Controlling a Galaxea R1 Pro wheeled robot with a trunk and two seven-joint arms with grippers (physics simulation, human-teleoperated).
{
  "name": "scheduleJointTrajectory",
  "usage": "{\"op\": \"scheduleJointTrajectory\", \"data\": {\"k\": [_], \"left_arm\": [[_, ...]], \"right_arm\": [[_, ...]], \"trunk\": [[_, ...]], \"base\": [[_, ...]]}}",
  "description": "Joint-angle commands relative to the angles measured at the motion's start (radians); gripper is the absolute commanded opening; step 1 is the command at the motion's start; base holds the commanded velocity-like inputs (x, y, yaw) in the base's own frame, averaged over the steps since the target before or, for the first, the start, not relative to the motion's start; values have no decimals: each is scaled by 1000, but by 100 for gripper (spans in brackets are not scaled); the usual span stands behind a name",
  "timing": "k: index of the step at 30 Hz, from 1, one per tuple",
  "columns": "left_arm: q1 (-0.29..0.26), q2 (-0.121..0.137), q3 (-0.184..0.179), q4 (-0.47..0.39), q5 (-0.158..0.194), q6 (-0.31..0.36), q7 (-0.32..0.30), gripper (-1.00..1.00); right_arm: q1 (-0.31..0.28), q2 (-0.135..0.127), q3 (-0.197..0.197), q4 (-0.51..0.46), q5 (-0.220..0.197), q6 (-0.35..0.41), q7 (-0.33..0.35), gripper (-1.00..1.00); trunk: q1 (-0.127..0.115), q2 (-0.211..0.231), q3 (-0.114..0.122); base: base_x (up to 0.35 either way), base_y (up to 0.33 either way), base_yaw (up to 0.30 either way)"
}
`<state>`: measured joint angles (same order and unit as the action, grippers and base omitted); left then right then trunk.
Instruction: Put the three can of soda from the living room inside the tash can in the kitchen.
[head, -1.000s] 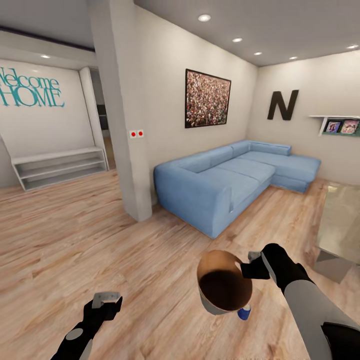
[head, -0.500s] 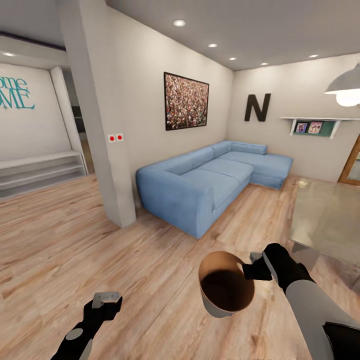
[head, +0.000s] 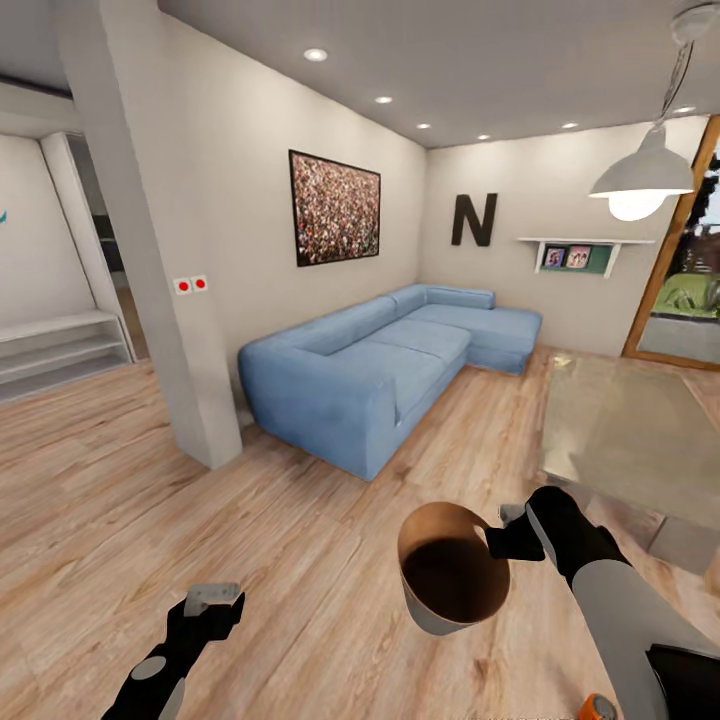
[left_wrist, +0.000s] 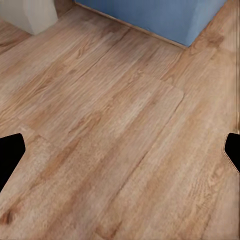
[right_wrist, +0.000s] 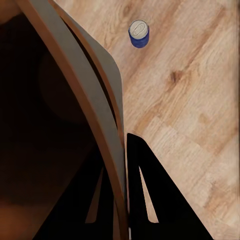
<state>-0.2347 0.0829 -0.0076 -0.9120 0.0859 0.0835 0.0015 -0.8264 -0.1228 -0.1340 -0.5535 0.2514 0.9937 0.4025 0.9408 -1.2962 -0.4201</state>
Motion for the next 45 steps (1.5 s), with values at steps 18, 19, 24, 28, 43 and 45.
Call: {"op": "scheduleJointTrajectory", "data": {"k": [18, 19, 24, 28, 43, 45], "left_arm": [[0, 0, 0, -6, 0, 1, 0, 100], [0, 0, 0, -6, 0, 1, 0, 100], [0, 0, 0, -8, 0, 1, 0, 100], [0, 0, 0, -8, 0, 0, 0, 100], [1, 0, -3, -13, 0, -11, -2, 100], [1, 1, -5, -13, 0, -12, -3, 100]], "right_arm": [[0, 0, -3, 0, -29, 5, 6, -100], [0, 0, -3, 0, -29, 5, 6, -100], [0, 0, -3, 0, -29, 5, 6, -100], [0, 0, -3, 0, -29, 5, 6, -100], [0, 1, -3, 0, -28, 4, 6, -100], [0, 1, -3, 0, -29, 4, 6, -100]], "trunk": [[-69, 126, 64], [-73, 133, 68], [-92, 168, 85], [-107, 196, 100], [-134, 245, 126], [-134, 245, 126]], "base": [[0, 0, -186], [0, 0, -179], [0, 0, -179], [0, 0, -179], [0, 0, -127], [36, 0, -17]]}}
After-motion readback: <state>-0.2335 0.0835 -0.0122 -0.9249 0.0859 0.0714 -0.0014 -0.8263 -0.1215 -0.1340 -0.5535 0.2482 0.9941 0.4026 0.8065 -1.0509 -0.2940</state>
